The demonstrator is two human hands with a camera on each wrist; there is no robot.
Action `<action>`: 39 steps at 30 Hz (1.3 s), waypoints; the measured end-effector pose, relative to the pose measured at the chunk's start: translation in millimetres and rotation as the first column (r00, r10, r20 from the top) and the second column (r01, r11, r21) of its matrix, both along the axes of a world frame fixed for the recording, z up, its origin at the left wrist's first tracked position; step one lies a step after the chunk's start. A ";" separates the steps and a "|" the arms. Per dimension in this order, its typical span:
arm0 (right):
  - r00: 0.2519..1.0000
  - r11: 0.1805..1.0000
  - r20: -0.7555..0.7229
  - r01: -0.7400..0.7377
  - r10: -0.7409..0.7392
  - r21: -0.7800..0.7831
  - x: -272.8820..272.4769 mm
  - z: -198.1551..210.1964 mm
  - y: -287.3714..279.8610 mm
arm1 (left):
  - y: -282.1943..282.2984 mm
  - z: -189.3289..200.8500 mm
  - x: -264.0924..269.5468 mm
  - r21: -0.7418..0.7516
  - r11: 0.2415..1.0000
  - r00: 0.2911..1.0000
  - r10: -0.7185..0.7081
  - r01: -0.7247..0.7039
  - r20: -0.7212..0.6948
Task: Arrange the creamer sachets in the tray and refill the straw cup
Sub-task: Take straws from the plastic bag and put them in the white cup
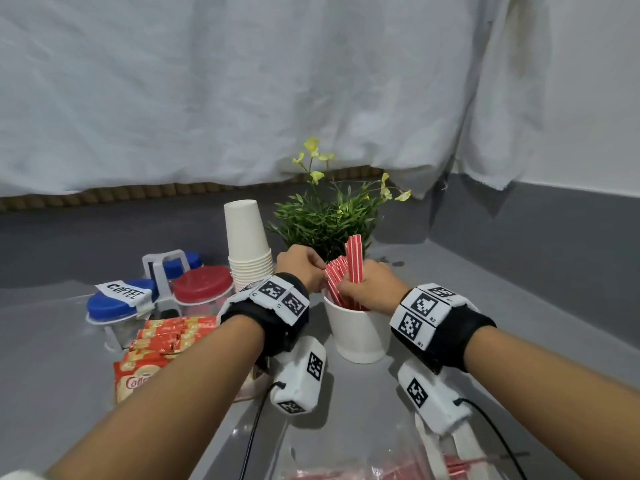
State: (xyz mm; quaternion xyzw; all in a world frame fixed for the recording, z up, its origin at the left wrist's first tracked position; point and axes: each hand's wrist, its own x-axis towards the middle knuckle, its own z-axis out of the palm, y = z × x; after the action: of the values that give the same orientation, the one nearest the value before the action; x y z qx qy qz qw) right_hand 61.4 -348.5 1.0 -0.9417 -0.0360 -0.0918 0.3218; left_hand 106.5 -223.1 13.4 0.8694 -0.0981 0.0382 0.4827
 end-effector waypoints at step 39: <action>0.984 0.965 0.140 0.074 -0.112 0.251 -31.2 12.4 -22.6 | 19.7 1.2 -39.7 0.177 0.980 0.995 -0.096 0.091 0.019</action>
State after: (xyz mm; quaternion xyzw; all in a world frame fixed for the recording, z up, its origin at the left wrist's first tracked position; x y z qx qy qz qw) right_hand 30.2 -371.1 13.3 -0.8857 -0.0046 -0.1825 0.4269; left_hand 66.9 -203.3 14.7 0.9025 -0.1485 0.0187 0.4038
